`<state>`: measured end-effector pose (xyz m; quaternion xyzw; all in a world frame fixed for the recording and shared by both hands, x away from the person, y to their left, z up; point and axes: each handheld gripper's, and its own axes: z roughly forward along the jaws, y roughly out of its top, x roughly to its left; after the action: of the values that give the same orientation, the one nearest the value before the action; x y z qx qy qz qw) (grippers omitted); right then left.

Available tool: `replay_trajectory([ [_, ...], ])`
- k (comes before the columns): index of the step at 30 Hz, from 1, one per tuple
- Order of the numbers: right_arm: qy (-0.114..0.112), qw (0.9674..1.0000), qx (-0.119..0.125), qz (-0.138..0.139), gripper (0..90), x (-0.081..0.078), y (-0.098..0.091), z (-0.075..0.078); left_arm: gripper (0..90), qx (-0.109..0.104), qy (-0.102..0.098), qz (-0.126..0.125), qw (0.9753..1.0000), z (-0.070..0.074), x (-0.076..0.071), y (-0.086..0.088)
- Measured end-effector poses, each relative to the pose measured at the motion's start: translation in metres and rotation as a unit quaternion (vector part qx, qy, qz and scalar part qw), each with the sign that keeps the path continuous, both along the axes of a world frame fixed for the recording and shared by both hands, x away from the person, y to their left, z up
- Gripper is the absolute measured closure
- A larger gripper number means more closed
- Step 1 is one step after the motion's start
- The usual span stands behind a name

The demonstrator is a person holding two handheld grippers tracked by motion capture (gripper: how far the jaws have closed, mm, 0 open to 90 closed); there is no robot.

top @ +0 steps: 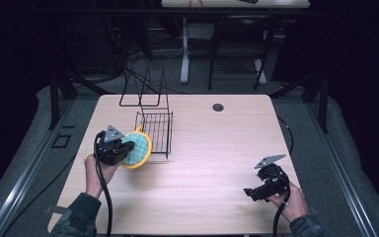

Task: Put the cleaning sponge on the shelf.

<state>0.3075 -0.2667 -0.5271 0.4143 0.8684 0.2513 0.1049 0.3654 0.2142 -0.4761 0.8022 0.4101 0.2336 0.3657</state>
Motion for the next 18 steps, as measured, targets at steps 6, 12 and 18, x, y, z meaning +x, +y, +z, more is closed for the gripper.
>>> replay_trajectory([
  [6, -0.001, 1.0000, -0.003, 0.001, 6.7, 0.000, 0.000, 0.000, 88.0, 0.001, -0.004, 0.002, 1.0000, -0.002, 0.006, -0.003],
  [12, 0.000, 1.0000, -0.001, 0.001, 6.7, 0.000, 0.000, 0.000, 88.0, 0.000, -0.004, 0.001, 1.0000, -0.002, 0.011, -0.008],
  [18, 0.000, 1.0000, -0.002, 0.001, 6.6, 0.000, 0.000, 0.000, 88.0, -0.001, -0.006, 0.003, 1.0000, -0.003, 0.018, -0.014],
])
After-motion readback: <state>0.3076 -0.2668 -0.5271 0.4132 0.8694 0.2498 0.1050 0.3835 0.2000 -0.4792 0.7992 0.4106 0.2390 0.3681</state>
